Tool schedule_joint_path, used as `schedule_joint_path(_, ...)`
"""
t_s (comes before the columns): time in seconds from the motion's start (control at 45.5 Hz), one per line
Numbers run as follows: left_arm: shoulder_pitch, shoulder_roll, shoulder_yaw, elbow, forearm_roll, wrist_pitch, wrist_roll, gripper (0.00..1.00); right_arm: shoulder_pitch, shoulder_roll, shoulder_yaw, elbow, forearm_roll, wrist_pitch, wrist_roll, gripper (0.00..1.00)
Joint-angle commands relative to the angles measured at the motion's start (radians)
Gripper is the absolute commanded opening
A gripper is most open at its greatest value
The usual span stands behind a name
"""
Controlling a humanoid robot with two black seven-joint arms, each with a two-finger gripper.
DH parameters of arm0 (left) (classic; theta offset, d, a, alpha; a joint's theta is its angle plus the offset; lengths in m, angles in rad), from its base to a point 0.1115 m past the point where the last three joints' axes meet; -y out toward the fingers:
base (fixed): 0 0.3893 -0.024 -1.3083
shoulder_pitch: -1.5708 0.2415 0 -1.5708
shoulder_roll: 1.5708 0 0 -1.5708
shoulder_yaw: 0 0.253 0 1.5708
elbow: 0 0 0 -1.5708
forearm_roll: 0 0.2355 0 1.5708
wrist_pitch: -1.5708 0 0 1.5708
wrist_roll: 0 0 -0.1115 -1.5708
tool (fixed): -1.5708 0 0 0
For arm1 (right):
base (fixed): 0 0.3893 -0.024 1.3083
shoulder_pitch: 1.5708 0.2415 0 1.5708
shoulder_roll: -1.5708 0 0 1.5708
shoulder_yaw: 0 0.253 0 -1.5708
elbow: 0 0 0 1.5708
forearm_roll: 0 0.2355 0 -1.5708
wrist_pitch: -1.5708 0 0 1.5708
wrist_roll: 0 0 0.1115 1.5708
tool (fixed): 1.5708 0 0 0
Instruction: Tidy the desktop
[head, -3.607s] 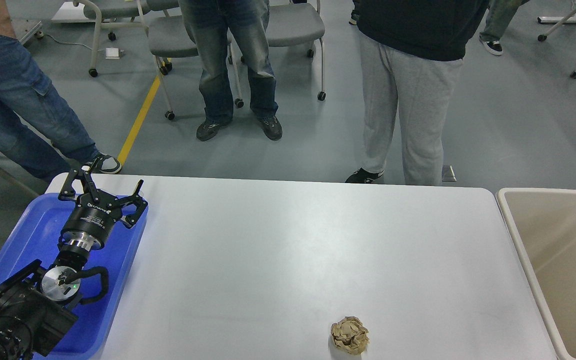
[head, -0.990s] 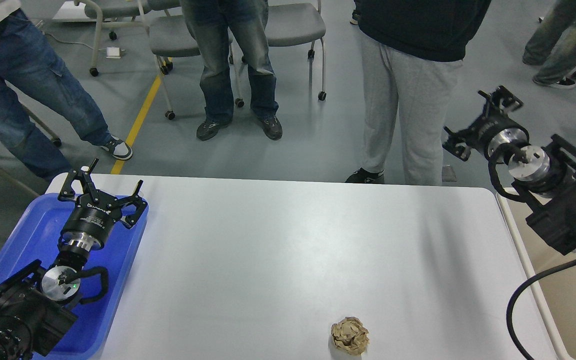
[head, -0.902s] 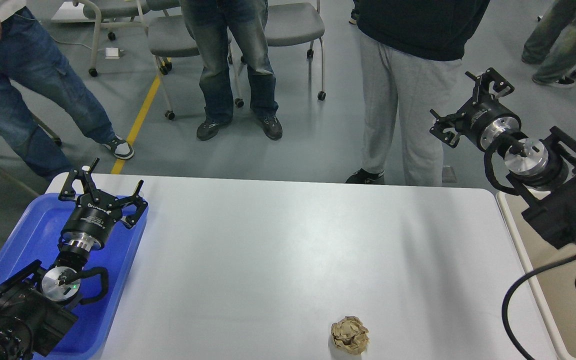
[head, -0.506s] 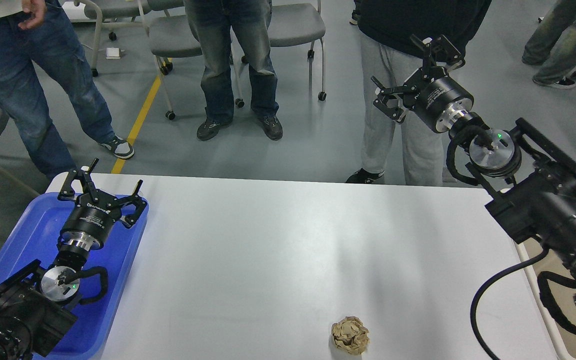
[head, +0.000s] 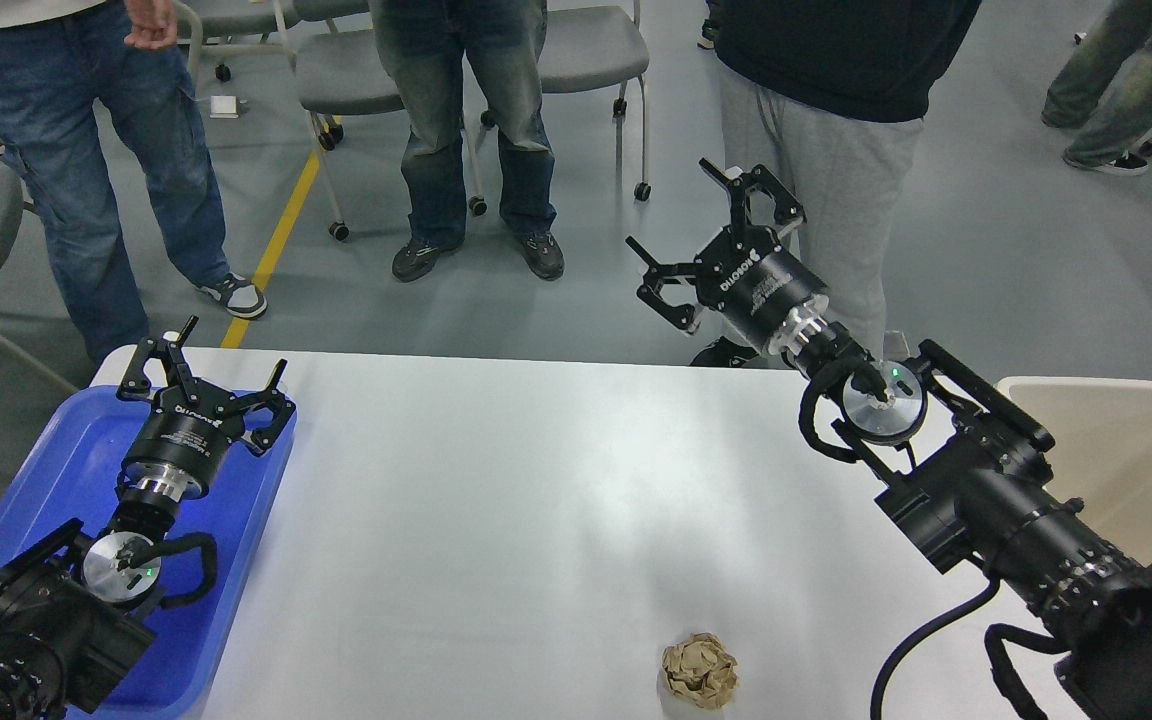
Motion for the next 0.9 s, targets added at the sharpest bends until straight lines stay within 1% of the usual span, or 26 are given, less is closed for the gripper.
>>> schedule_joint_path(0.0,0.0,0.0,0.0,0.0,0.0,0.0,0.0,1.0,-0.058,0.016,-0.008,-0.068,-0.001,0.072,0.001,1.0)
schedule_joint_path(0.462,0.0,0.0,0.0,0.0,0.0,0.0,0.0,1.0,-0.124,0.014,-0.008,-0.128,0.001,0.076,0.001,1.0)
schedule_joint_path(0.88,0.0,0.0,0.0,0.0,0.0,0.0,0.0,1.0,-0.127,0.014,-0.006,-0.127,0.001,0.076,0.001,1.0)
